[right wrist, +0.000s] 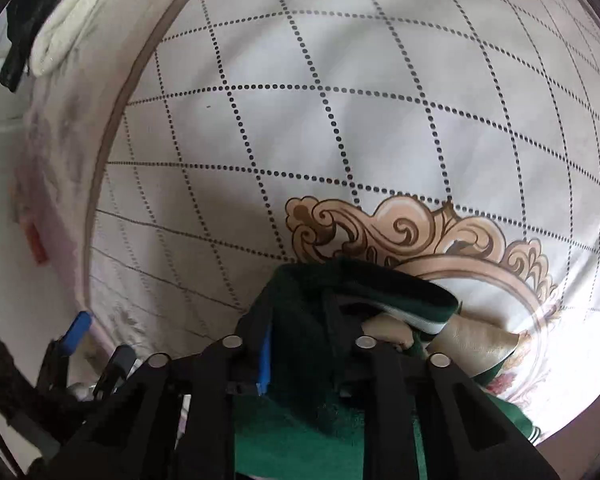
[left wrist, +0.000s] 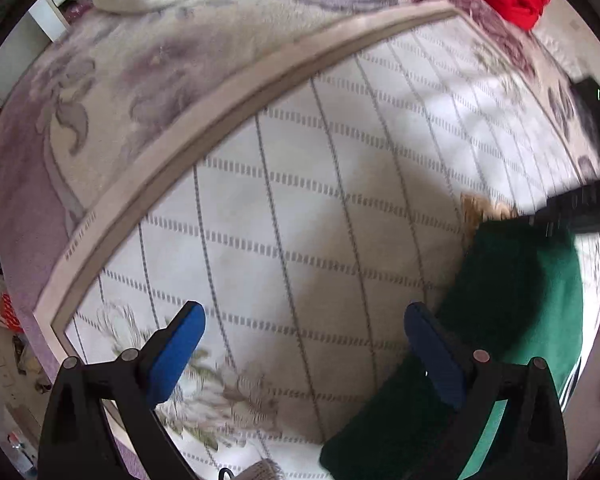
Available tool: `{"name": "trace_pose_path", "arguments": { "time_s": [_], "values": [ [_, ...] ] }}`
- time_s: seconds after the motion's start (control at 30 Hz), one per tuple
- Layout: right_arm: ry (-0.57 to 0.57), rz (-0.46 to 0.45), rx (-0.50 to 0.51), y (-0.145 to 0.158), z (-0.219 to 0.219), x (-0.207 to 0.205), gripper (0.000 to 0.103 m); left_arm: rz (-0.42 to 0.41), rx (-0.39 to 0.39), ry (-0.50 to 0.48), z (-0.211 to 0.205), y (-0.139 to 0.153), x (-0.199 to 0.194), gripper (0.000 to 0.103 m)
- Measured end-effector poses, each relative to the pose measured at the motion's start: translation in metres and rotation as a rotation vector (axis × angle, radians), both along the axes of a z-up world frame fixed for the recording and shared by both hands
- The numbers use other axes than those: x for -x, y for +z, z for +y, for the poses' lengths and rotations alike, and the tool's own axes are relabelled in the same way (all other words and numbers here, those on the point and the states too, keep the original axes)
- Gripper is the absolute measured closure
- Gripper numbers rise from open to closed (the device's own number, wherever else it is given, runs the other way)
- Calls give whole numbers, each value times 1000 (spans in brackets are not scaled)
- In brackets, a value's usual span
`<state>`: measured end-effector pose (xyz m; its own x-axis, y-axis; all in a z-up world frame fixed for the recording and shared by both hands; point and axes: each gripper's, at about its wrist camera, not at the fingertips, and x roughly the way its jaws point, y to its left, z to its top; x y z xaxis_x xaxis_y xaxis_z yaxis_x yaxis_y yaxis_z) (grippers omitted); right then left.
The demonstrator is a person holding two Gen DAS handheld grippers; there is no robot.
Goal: Fold large clothes
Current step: 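Lift the folded green jacket with both grippers and flip it over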
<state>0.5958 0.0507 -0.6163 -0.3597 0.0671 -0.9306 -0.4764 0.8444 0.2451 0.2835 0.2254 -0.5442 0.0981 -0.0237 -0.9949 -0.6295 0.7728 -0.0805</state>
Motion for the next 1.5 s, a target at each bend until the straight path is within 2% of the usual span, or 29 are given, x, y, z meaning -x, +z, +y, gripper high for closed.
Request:
{"name": "trace_pose_path", "arguments": {
  "time_s": [0.03, 0.1, 0.17, 0.23, 0.3, 0.33, 0.37, 0.4, 0.43, 0.47, 0.53, 0.67, 0.73, 0.8, 0.87, 0.93, 1.0, 1.03, 1.1, 1.17, 1.27, 1.33, 1.37, 1.4, 1.5],
  "values": [
    [-80, -33, -1, 2, -10, -10, 92, 12, 22, 2, -2, -4, 7, 0],
    [-155, -85, -24, 12, -26, -15, 91, 25, 77, 15, -7, -9, 23, 0],
    [-165, -86, -61, 29, -36, -6, 88, 26, 138, 45, -10, -9, 36, 0],
    [-158, -129, -99, 58, -50, 9, 85, 14, 210, 85, -10, -6, 51, 1],
    [-160, -199, -136, 94, -71, 33, 78, 6, 293, 152, -9, -3, 71, 1],
    [-164, -219, -155, 108, -77, 43, 71, 7, 335, 174, -9, -4, 79, 1],
    [-172, -231, -165, 120, -84, 56, 56, 14, 401, 203, -12, -7, 90, 1],
    [-192, -243, -172, 130, -100, 72, 50, 25, 447, 226, -15, -11, 98, 1],
    [-210, -244, -166, 134, -115, 85, 36, 29, 497, 246, -19, -15, 107, 1],
    [-233, -238, -152, 135, -129, 99, 31, 37, 525, 257, -23, -19, 111, 1],
    [-293, -206, -131, 138, -158, 121, 31, 41, 608, 292, -34, -30, 122, 2],
    [-483, -105, -85, 98, -216, 171, 31, -9, 734, 361, -60, -49, 122, 4],
    [-567, -82, -53, 84, -244, 189, 31, -87, 783, 394, -72, -54, 117, 25],
    [-642, -63, -38, 74, -270, 204, 31, -161, 818, 408, -79, -52, 115, 66],
    [-679, -64, -48, 73, -289, 217, 31, -221, 799, 385, -84, -43, 106, 68],
    [-700, -84, -39, 74, -304, 224, 31, -335, 803, 360, -82, -30, 104, 73],
    [-718, -96, -43, 73, -314, 229, 31, -464, 843, 370, -74, -23, 112, 78],
    [-729, -100, -46, 73, -321, 232, 31, -469, 838, 373, -71, -26, 114, 78],
    [-747, -96, -43, 71, -333, 236, 31, -410, 772, 359, -67, -40, 119, 78],
    [-764, -98, -45, 70, -340, 239, 31, -411, 794, 356, -66, -44, 121, 76],
    [-781, -114, -78, 73, -348, 244, 31, -355, 777, 320, -69, -23, 117, 71],
    [-798, -123, -108, 73, -356, 246, 31, -338, 736, 276, -78, -9, 115, 61],
    [-818, -133, -125, 71, -360, 246, 31, -348, 714, 258, -83, -4, 112, 48],
    [-832, -144, -138, 70, -364, 246, 31, -336, 688, 253, -89, -4, 109, 45],
    [-878, -214, -156, 60, -363, 231, 31, -313, 673, 291, -98, -15, 99, 46]
  ]
}}
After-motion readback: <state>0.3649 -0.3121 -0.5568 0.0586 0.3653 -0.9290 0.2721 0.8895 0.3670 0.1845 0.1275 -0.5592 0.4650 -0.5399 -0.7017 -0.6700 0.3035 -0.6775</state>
